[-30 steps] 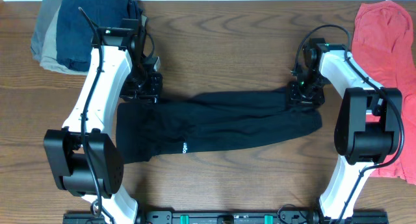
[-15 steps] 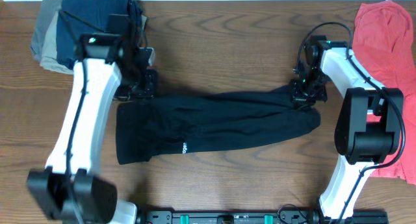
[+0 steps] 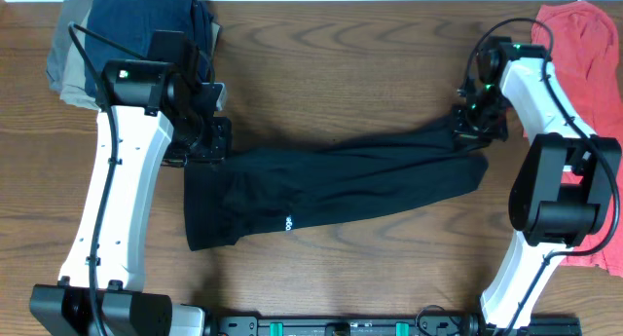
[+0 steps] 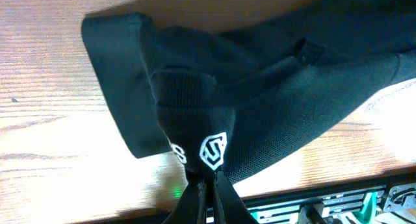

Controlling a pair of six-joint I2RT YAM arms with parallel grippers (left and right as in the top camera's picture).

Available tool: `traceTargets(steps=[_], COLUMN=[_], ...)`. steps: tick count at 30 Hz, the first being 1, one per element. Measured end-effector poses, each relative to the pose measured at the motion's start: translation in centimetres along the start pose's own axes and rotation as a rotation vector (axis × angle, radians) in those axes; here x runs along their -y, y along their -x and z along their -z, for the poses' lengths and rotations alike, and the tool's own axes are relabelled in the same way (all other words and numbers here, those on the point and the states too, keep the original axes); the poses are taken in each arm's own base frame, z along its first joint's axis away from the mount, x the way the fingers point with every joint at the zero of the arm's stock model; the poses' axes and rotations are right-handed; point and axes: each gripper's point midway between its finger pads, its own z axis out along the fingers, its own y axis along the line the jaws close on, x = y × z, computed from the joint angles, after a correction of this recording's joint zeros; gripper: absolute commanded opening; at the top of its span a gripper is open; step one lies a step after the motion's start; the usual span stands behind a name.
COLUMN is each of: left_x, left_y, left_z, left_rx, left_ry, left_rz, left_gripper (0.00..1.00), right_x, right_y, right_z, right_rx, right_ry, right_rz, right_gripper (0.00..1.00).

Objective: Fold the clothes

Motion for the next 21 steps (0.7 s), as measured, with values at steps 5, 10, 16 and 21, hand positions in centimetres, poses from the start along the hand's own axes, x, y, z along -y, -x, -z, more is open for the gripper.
traceTargets(steps=[5, 10, 16, 21], left_x=[0.0, -0.2, -0.3, -0.3], left_y=[0.0, -0.4, -0.6, -0.2], left_z=[-0.1, -1.3, -1.9, -1.9], left_rx=[0.0, -0.027, -0.038, -0.024], left_ry=[0.0, 0.002, 0.002, 0.002], left_rz=[0.003, 0.011, 0.017, 0.015], left_gripper=[0.06, 0.06, 0.06, 0.06], right_x=[0.8, 1.0, 1.0, -0.5], right_y=[0.6, 0.6, 0.6, 0.3], right_z=[0.7, 0.7, 0.7, 0.7], right_rx=[0.024, 0.024, 0.023, 0.01], right_ry=[-0.015, -0.024, -0.024, 0.062], right_rz=[-0.015, -0.016, -0.019, -0.007], right_gripper=[0.24, 0.01, 0.31, 0.57])
